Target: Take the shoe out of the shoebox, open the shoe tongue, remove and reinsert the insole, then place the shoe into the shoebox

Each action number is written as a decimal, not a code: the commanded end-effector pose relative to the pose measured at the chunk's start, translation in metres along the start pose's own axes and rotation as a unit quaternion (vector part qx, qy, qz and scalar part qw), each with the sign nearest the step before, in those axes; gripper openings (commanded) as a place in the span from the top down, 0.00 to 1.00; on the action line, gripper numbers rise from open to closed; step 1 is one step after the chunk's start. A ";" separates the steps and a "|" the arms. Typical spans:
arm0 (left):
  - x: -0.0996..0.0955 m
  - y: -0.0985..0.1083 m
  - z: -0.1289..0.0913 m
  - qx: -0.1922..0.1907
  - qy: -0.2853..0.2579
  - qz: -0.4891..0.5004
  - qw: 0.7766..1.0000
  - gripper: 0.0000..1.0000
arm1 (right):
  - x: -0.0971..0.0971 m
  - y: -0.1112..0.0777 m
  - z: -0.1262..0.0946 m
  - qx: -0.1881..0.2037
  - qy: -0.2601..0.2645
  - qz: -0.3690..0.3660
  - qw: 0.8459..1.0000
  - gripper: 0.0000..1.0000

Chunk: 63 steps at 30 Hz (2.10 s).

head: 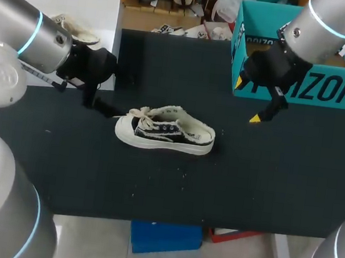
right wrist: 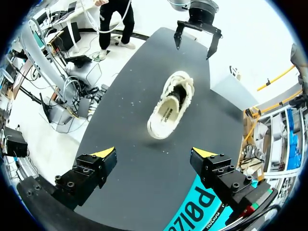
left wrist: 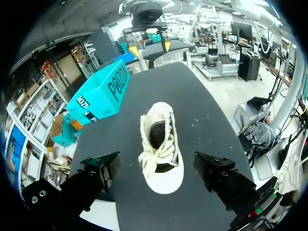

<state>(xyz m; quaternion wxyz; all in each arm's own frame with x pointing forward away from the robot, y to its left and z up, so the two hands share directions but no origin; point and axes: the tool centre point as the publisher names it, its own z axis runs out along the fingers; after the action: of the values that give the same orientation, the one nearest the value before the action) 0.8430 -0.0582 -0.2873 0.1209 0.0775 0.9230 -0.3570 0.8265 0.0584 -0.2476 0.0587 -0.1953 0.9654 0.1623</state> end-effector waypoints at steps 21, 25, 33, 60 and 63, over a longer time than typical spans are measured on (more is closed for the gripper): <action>0.001 0.001 0.000 0.002 -0.003 0.002 1.000 0.00 | 0.006 0.002 0.006 -0.006 -0.003 0.013 1.000 0.00; 0.001 0.001 0.000 0.002 -0.003 0.002 1.000 0.00 | 0.009 0.006 0.013 -0.028 -0.016 0.045 0.998 0.00; 0.001 0.001 0.000 0.002 -0.003 0.002 1.000 0.00 | 0.001 0.015 0.048 -0.082 -0.048 0.095 0.991 0.00; 0.001 0.001 0.000 0.002 -0.003 0.002 1.000 0.00 | -0.005 0.017 0.146 -0.240 -0.096 0.187 0.948 0.00; 0.001 0.001 0.000 0.002 -0.003 0.002 1.000 0.00 | -0.005 0.016 0.153 -0.259 -0.105 0.189 0.941 0.00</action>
<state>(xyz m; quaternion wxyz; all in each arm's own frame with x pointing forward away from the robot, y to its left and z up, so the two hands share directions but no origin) 0.8431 -0.0584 -0.2874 0.1208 0.0776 0.9230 -0.3571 0.8314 0.1219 -0.3749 0.0710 0.0010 0.9111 0.4061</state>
